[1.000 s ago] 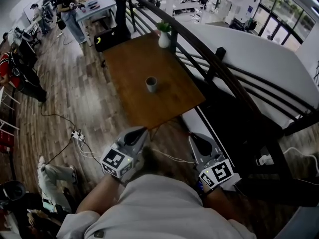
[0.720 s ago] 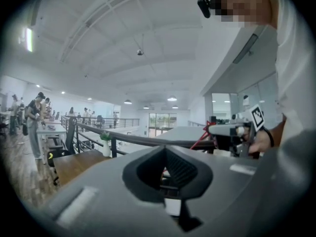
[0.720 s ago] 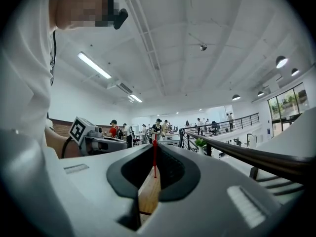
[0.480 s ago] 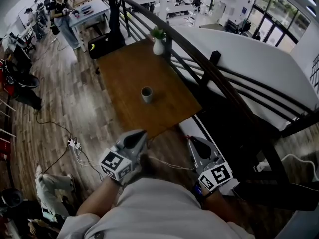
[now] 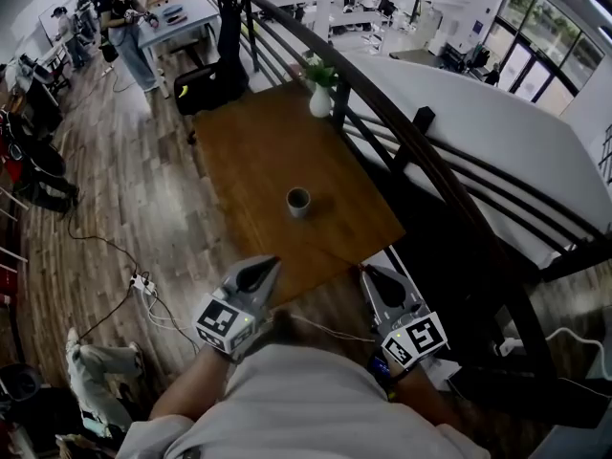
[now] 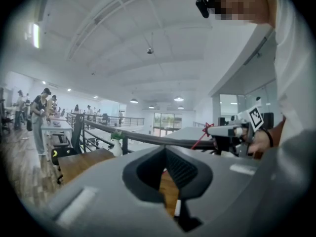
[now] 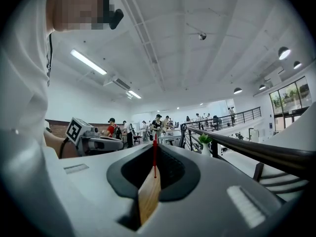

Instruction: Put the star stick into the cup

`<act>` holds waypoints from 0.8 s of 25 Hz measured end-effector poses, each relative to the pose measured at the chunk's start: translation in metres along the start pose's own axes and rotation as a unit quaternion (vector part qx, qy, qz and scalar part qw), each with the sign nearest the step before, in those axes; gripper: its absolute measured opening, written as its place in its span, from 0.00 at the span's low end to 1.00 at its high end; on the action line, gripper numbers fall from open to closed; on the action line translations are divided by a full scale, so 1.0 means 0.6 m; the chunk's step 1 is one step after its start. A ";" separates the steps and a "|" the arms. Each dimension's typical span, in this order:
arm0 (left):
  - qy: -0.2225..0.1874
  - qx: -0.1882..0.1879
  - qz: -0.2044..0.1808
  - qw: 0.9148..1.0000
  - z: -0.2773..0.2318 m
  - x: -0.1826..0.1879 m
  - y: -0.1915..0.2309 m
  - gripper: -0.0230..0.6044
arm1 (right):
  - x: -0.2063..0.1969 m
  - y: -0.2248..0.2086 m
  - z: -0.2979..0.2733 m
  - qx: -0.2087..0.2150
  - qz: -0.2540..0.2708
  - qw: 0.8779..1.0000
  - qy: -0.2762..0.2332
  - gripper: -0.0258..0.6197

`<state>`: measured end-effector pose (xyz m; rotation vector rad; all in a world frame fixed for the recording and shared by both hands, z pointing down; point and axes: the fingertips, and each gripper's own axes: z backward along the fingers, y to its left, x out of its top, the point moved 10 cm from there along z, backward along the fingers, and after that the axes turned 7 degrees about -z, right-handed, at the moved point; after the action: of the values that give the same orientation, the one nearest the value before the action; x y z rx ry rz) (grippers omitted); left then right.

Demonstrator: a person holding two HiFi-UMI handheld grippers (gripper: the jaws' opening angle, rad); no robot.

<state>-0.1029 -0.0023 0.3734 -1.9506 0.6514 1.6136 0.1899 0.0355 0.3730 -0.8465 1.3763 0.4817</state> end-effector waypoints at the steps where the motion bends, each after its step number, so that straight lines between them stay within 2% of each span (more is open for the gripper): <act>1: -0.001 0.003 -0.005 1.000 -0.002 -0.007 0.017 0.04 | -0.004 -0.004 -0.019 -0.001 0.001 1.000 0.003 0.08; 6: -0.003 -0.006 -0.016 1.000 -0.013 -0.024 0.082 0.04 | -0.001 -0.018 -0.081 -0.015 -0.001 1.000 0.006 0.08; 11: -0.005 -0.021 -0.019 1.000 -0.032 0.002 0.127 0.04 | 0.034 -0.027 -0.114 -0.029 0.004 1.000 0.003 0.08; 20: -0.008 -0.024 -0.007 1.000 -0.056 0.024 0.153 0.04 | 0.045 -0.067 -0.154 -0.033 -0.013 0.999 0.014 0.08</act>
<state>-0.1362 -0.0938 0.3565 -1.9704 0.5980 1.6483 0.1637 -0.0646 0.3587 -0.9270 1.3803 0.4997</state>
